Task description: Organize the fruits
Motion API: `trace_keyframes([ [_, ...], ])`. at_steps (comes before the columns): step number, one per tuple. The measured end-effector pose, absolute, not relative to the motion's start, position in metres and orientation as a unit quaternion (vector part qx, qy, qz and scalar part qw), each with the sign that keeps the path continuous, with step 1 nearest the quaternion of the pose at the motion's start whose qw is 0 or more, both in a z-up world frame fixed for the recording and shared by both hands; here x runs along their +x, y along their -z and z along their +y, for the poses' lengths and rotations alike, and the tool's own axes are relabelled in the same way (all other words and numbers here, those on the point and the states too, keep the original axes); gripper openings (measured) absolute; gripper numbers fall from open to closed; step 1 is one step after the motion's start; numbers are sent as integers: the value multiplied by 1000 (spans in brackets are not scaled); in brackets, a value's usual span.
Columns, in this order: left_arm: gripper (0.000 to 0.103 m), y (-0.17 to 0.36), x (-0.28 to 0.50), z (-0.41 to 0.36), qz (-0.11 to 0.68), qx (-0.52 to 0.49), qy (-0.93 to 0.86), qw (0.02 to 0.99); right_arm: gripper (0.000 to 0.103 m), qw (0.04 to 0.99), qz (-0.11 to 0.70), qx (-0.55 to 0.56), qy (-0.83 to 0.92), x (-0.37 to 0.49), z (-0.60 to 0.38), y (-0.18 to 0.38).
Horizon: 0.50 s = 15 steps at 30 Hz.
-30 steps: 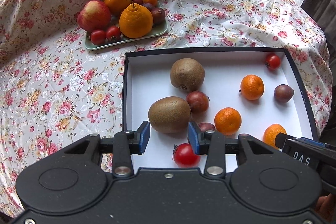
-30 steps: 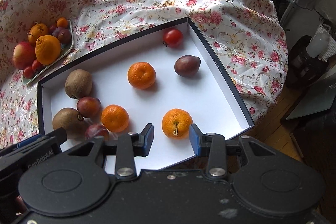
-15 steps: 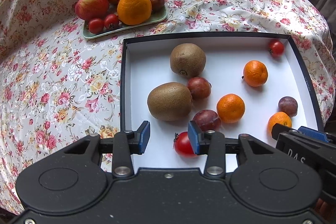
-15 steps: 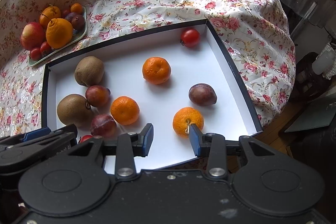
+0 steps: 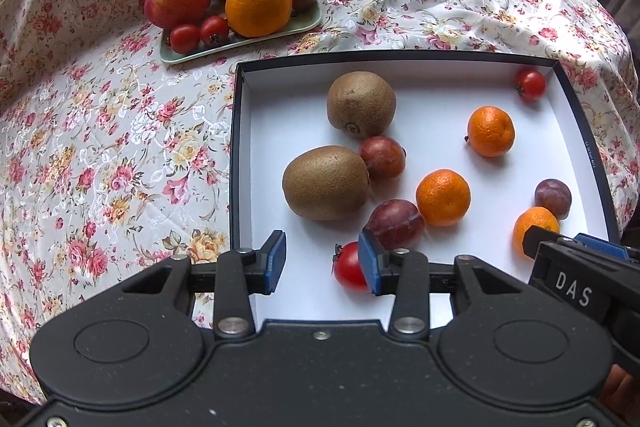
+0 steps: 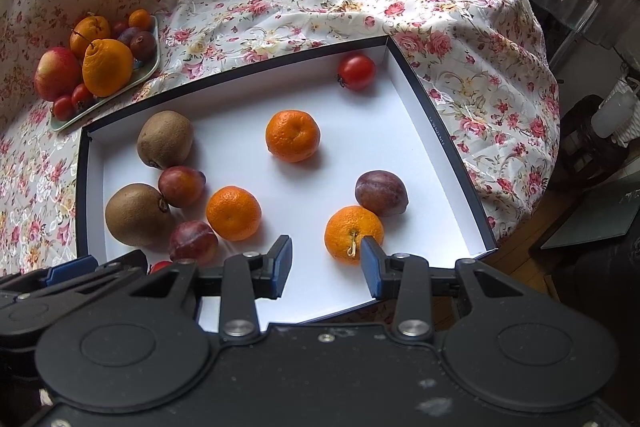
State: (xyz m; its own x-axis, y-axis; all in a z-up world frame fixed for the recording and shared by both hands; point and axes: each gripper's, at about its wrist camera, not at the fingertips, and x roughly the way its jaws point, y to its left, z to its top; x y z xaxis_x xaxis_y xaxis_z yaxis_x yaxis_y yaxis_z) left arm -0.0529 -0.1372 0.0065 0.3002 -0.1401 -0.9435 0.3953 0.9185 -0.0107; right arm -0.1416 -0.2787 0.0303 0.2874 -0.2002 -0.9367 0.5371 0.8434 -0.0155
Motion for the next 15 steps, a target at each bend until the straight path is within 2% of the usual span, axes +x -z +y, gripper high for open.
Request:
trace_keyframes([
  [15,50,-5,-53,-137,571,114,166,796,40,787,549,155,234,-142,-279,-31],
])
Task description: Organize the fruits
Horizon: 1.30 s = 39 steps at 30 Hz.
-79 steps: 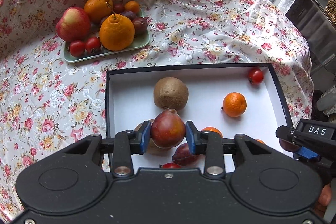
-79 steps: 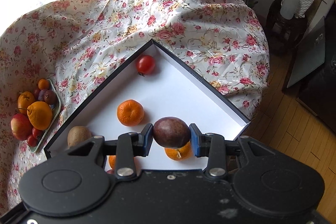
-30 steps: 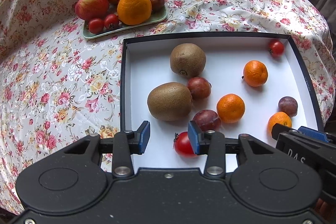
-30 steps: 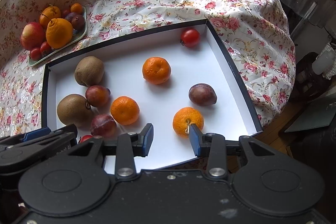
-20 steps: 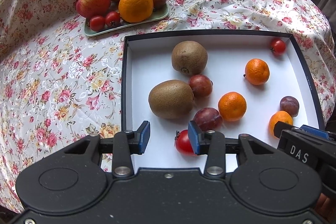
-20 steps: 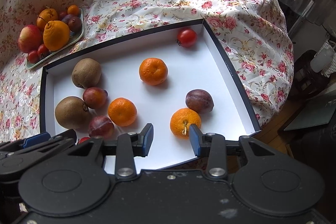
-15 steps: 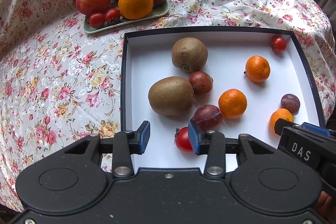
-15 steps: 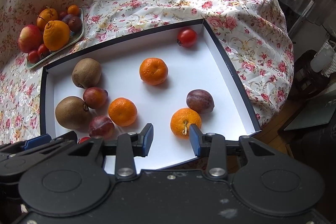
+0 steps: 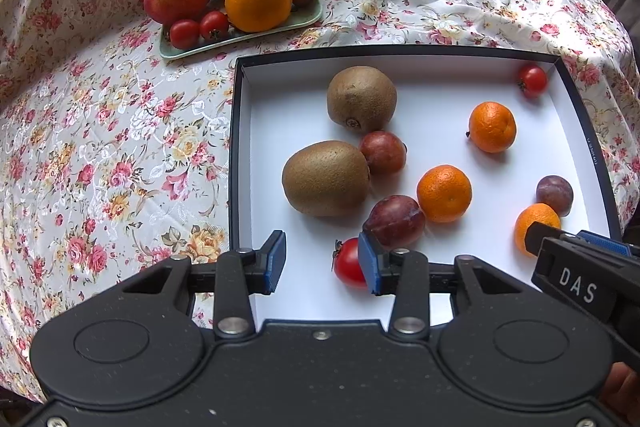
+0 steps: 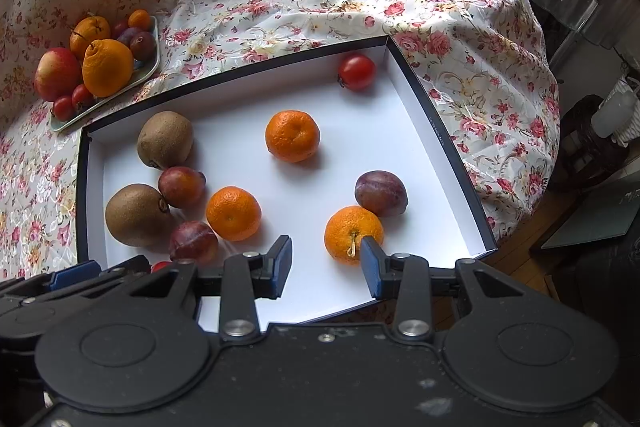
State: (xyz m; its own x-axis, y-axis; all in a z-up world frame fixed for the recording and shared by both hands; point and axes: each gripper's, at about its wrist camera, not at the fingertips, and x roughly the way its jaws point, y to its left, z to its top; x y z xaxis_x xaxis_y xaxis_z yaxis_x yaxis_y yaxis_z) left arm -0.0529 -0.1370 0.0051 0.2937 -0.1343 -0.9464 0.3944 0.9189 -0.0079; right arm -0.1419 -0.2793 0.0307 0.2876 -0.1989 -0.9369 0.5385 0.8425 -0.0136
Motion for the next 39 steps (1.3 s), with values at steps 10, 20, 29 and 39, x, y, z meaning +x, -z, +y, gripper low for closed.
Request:
trace_keyframes([
  [10,50,-6,-53,-137,570,114,167,796,40,788,549,156,232,-142,-279,-31],
  [20,50,-6,-54,-138,572,115,169,794,40,787,550,157,231,-142,-280,-30],
  [29,50,-6,-54,-137,572,115,173,794,40,787,549,159,231,-142,-280,-31],
  [39,50,-6,-54,-137,573,113,173,793,40,787,550,160,232,-141,-279,-30],
])
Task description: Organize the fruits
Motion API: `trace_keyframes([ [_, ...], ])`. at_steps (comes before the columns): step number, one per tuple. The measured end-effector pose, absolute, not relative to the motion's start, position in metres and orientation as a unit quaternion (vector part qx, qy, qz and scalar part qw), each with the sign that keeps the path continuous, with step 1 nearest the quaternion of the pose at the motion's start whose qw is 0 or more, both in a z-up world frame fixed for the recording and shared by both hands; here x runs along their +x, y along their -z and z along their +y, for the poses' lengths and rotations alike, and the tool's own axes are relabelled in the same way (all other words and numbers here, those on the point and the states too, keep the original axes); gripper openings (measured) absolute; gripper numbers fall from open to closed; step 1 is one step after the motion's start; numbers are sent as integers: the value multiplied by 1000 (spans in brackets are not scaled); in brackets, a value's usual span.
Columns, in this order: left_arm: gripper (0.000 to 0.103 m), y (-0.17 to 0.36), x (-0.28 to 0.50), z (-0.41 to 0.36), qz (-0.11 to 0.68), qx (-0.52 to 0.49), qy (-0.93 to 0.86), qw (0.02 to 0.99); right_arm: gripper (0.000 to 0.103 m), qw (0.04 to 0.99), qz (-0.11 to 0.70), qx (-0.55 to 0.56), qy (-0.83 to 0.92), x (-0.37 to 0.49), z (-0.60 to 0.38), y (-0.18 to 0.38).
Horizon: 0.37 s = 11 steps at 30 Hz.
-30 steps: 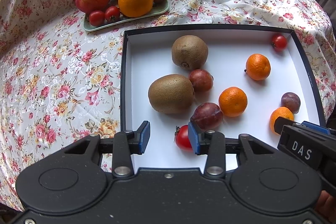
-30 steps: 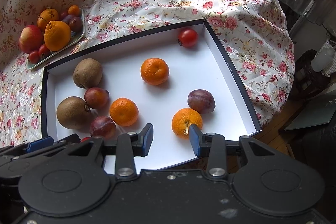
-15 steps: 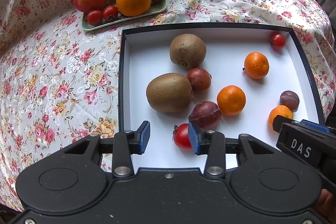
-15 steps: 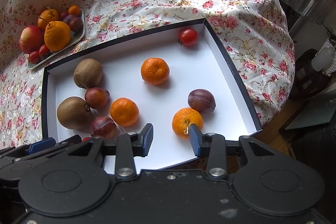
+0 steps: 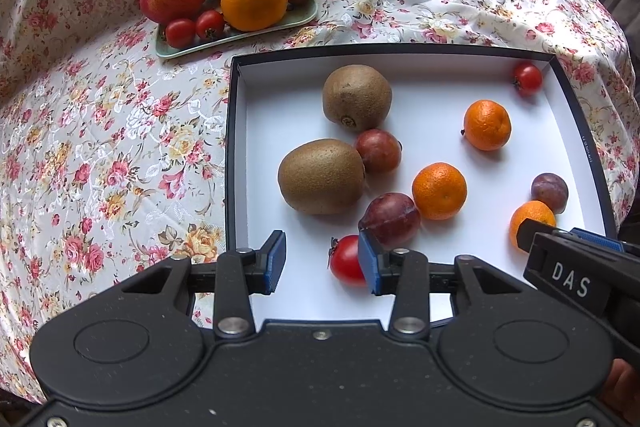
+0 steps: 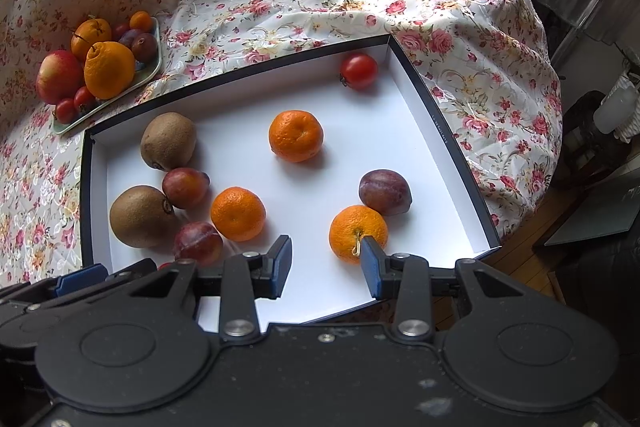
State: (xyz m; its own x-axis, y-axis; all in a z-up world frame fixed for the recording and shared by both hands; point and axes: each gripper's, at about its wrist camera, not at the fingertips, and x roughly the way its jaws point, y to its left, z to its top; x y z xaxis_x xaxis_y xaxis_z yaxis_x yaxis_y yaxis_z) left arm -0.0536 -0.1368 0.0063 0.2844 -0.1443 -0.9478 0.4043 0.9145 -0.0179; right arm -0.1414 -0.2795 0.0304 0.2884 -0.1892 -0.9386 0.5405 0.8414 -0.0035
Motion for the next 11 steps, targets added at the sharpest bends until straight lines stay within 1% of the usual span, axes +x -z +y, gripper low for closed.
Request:
trace_keyframes([
  [11,50,-8,-54,-136,569,115,171,796,40,786,549,162,233,-142,-277,-30],
])
